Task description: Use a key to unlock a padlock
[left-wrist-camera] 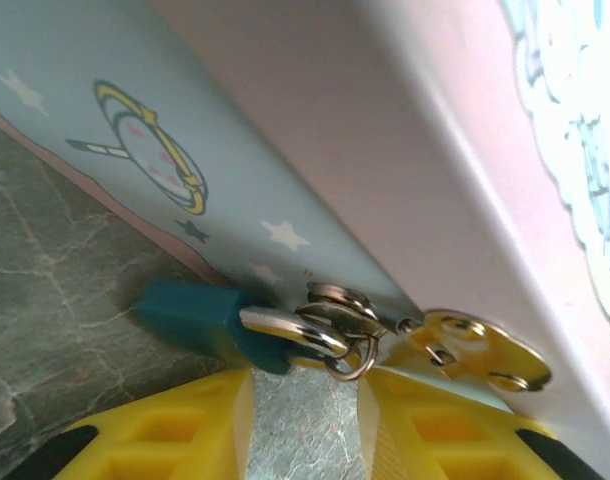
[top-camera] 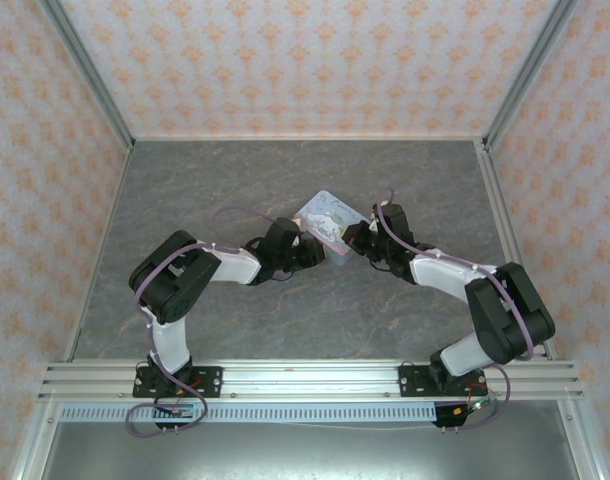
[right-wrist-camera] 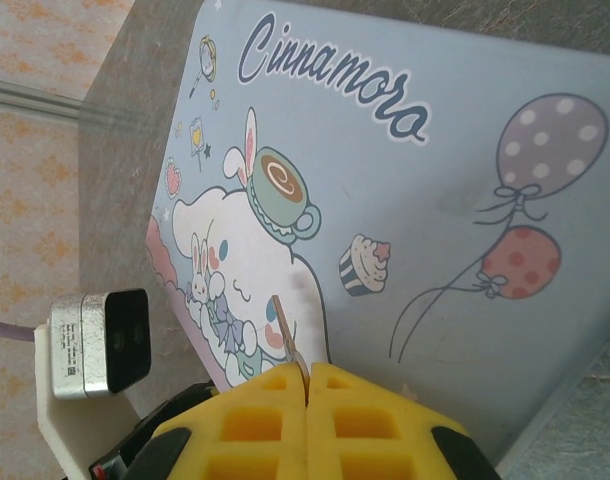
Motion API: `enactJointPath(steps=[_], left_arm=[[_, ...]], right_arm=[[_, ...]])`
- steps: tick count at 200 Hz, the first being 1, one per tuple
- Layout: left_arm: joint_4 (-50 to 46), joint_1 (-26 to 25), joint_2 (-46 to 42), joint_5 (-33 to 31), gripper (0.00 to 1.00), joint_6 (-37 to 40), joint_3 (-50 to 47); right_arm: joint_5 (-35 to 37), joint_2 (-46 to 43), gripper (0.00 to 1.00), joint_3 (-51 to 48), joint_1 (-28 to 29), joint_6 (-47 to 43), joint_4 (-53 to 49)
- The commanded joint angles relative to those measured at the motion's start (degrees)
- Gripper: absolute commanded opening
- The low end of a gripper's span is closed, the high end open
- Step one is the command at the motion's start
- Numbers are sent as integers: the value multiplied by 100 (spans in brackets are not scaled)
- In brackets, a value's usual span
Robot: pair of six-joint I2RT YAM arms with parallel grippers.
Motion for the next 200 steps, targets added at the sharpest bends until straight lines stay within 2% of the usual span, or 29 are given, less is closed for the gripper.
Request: enactJointPath(steps=[1,36,83,167,200], left_arm=[[249,-9,59,-318,33,129,72],[-273,13,-340,-563,40,603,12],[-521,165,-715,-671,59,1359,-72],[358,319,-359,-24,61,2589,-242],[612,393,-160,155,60,2758,-267]], right_arm=[[145,-214,0,-154,49,-41,-280],[272,-386,0,-100,50,-195,-502],[203,-258,0,-46,54,-213,-519],[199,-245,0,-23,53,-300,-487],[218,-270,0,-35,49,-326,-493]])
